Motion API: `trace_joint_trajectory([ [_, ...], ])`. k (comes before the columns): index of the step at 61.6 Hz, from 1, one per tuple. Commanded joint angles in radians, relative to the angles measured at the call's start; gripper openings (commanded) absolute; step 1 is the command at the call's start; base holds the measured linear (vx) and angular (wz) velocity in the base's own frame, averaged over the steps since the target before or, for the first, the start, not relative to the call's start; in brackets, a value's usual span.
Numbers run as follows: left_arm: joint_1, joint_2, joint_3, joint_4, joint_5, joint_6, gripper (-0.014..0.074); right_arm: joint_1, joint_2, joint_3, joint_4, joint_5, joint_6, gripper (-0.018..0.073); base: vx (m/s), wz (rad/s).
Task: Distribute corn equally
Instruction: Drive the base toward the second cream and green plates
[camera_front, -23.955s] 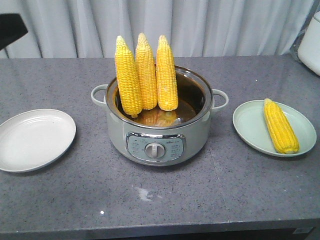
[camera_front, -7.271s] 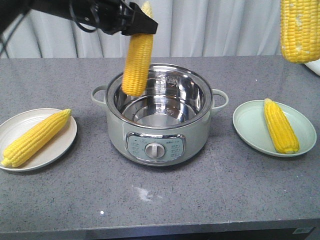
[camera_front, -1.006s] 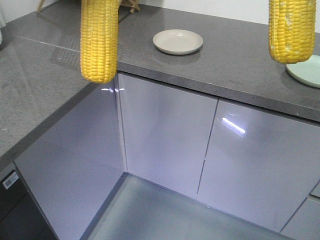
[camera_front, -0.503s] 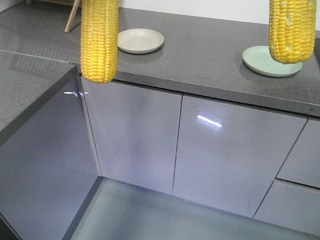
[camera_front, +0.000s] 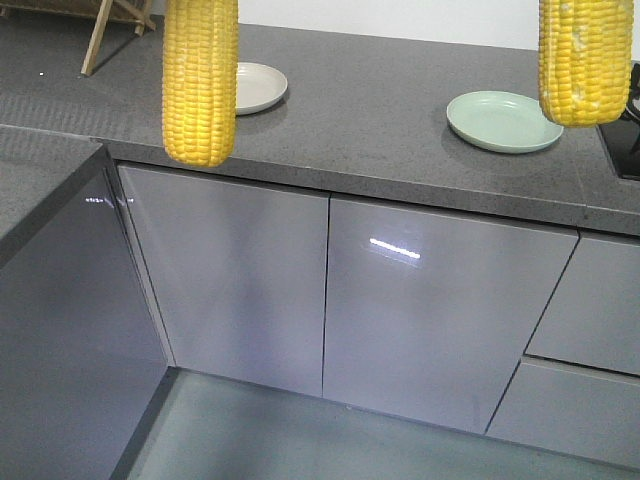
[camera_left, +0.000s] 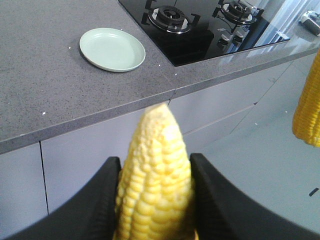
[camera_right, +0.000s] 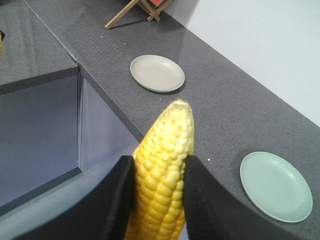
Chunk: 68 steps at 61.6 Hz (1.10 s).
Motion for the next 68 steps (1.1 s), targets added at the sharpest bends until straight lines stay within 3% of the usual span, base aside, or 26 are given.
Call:
trace_joint_trajectory([
  [1, -0.005, -0.044, -0.022, -0.043, -0.028, -0.01, -0.0007, -0.005, -0.027, -0.017, 0.016, -0.005, 0.0, -0.0004, 0.07, -0.06],
  [68, -0.005, -0.044, -0.022, -0.043, -0.028, -0.01, -0.0007, -0.005, -0.027, -0.017, 0.015, -0.005, 0.0, -0.0004, 0.1, -0.02],
])
